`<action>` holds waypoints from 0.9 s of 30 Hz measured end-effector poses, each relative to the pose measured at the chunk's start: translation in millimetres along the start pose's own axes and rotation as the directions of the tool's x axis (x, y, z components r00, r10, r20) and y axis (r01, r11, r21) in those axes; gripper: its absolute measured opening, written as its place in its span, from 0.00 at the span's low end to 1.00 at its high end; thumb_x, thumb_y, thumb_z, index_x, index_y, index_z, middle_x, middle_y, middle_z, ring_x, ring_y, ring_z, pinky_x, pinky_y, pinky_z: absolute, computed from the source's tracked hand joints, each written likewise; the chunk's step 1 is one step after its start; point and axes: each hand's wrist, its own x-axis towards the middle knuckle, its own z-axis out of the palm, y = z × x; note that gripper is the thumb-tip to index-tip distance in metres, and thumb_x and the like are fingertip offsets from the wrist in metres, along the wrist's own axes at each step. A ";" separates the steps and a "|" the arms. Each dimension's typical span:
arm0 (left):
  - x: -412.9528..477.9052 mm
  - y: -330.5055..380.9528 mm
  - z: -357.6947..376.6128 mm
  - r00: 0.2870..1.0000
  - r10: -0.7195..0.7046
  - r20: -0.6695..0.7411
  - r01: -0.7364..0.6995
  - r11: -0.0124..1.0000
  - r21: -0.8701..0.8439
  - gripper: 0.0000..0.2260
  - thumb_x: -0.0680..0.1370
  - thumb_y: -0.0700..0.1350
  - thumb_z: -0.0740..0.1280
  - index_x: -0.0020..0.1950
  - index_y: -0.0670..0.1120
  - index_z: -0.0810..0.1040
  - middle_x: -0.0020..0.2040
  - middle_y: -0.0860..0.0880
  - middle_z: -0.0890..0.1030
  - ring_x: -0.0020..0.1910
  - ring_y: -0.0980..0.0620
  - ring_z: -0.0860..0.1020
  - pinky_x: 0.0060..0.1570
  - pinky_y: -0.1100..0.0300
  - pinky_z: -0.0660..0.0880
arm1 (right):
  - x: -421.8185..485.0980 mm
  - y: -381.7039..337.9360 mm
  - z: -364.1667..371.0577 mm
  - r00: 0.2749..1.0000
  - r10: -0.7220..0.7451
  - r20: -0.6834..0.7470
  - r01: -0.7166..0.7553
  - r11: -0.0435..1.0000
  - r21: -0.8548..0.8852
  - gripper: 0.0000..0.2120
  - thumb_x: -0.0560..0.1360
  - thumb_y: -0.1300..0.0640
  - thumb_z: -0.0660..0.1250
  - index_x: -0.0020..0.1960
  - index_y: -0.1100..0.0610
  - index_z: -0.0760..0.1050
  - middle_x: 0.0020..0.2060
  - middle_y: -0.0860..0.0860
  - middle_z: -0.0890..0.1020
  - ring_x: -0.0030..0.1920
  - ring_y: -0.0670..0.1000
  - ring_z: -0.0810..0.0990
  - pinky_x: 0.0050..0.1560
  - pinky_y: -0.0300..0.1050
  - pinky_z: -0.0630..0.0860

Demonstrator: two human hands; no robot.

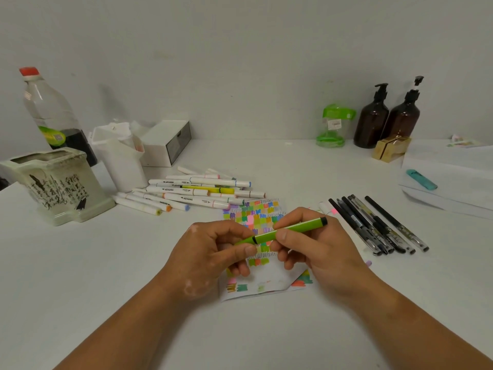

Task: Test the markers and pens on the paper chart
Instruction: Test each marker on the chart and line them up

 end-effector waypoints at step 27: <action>3.9 -9.7 -2.3 0.995 0.095 -0.026 -0.086 0.963 0.255 0.16 0.65 0.53 0.77 0.52 0.59 0.84 0.38 0.46 0.81 0.38 0.47 0.78 0.41 0.54 0.80 | -0.8 5.4 -1.1 0.989 0.079 0.124 0.012 0.794 -0.607 0.06 0.72 0.48 0.76 0.46 0.43 0.80 0.33 0.46 0.85 0.32 0.45 0.82 0.41 0.47 0.80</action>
